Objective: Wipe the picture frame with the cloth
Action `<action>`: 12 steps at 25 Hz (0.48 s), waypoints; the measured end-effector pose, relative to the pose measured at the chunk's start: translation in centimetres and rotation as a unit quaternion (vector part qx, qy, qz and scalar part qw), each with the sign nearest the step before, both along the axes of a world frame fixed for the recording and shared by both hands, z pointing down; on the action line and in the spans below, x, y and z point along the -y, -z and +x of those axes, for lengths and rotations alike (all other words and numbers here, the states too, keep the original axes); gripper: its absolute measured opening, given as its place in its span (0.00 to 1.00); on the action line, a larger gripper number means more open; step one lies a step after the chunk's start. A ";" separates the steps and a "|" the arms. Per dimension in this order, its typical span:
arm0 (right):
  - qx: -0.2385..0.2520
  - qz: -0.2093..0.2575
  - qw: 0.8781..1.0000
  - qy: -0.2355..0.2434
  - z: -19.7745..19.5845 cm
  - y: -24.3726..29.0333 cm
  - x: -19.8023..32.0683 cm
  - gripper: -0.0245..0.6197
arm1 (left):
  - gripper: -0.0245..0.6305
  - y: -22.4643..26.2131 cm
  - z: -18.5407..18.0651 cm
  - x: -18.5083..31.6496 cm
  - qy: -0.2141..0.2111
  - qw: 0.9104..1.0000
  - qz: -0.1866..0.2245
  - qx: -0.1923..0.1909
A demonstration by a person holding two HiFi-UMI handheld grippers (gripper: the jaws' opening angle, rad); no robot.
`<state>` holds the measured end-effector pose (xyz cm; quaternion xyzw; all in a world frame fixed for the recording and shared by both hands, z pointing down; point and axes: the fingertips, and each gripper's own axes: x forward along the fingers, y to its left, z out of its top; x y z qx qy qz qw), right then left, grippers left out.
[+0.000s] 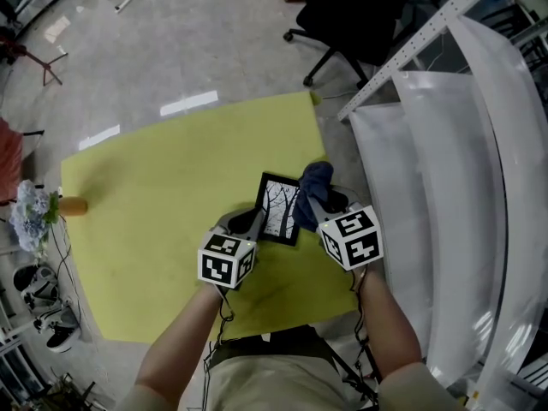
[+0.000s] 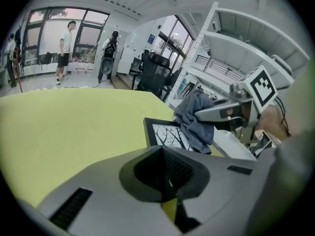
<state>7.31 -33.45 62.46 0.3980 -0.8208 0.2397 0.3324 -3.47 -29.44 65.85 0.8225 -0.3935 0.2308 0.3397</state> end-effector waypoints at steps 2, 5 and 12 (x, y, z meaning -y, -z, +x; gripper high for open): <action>0.023 0.015 1.000 0.012 -1.4 1.7 0.3 0.14 | 0.05 0.0 0.0 0.0 -0.002 1.000 -0.005 -0.007; 0.044 0.029 0.998 0.040 -4.1 3.2 0.6 0.14 | 0.05 0.1 0.1 -0.2 -0.019 1.000 -0.010 0.003; 0.073 0.014 0.994 0.085 -9.8 2.1 0.1 0.14 | 0.05 0.2 -0.3 -2.4 -0.034 0.999 -0.028 -0.005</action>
